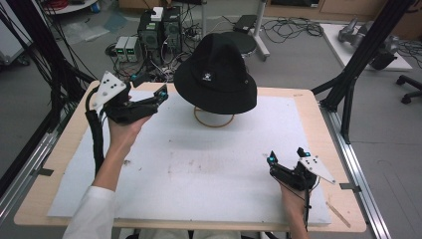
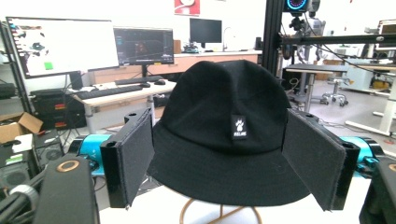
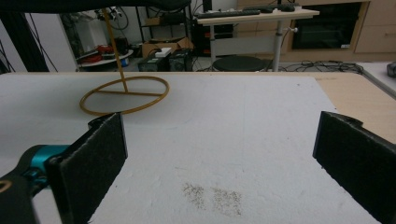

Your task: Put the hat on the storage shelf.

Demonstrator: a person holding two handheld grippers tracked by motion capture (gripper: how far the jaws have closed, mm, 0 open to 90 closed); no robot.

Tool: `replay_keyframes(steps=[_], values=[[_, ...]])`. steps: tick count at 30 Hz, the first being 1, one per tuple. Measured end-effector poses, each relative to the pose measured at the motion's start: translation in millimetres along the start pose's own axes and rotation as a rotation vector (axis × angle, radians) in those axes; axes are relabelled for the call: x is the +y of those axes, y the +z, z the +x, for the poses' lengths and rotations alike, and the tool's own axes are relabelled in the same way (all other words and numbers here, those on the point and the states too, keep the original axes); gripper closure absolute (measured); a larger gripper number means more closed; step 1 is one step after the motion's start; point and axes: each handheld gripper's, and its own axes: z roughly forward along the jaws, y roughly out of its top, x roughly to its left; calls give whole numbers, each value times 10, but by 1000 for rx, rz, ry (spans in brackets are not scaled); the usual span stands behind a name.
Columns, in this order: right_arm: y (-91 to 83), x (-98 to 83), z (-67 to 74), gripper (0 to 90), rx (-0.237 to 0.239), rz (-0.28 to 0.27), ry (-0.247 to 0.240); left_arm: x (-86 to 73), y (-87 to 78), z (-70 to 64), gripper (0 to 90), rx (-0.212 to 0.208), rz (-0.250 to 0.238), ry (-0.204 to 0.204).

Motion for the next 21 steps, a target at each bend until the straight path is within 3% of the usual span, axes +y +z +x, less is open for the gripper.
replay_keyframes(steps=[7, 21], values=[[-3, -1, 10, 19, -1, 6, 4, -96, -198, 58, 256, 19, 2, -34], [4, -5, 22, 19, 1, 8, -2, -363, -564, 234, 245, 101, 11, -62]])
